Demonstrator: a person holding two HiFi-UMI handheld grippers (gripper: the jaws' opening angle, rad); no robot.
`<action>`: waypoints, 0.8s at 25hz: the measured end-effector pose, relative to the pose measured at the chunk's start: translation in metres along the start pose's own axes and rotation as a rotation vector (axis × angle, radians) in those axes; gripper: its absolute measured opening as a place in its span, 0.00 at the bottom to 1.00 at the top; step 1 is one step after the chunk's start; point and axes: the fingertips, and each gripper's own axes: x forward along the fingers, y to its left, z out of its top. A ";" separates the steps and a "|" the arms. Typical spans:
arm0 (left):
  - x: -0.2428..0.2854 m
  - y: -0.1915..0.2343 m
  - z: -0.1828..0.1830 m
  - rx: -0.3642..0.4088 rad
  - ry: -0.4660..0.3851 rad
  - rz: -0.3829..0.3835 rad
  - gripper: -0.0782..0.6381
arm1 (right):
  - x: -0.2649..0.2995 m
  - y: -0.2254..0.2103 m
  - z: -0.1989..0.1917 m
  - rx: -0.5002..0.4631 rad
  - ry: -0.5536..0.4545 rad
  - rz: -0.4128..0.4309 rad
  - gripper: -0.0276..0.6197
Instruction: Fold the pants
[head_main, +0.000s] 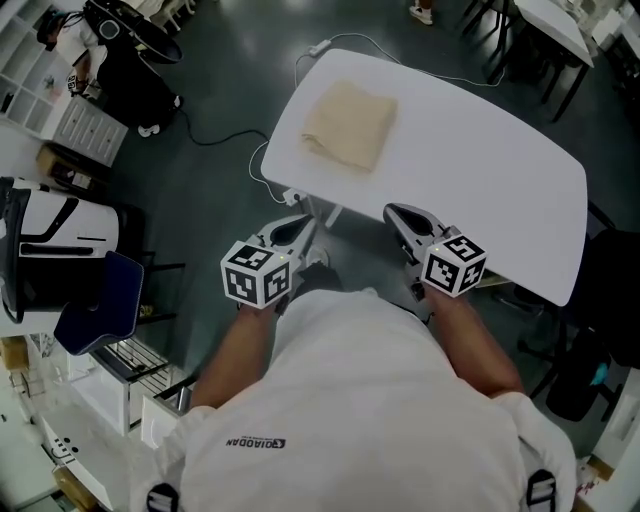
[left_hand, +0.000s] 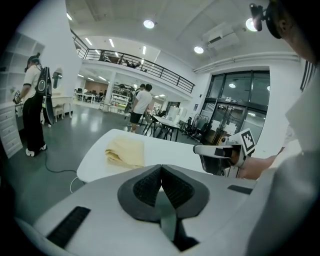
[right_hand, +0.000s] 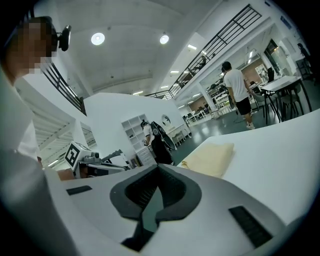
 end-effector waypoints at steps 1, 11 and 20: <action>-0.001 0.001 0.000 0.001 0.003 -0.002 0.15 | 0.001 0.000 0.001 0.000 -0.004 -0.003 0.07; 0.006 0.050 0.019 0.066 0.033 -0.076 0.15 | 0.031 -0.010 -0.006 -0.008 0.004 -0.112 0.07; 0.001 0.147 0.052 0.178 0.085 -0.210 0.15 | 0.111 0.006 -0.006 0.035 -0.072 -0.291 0.07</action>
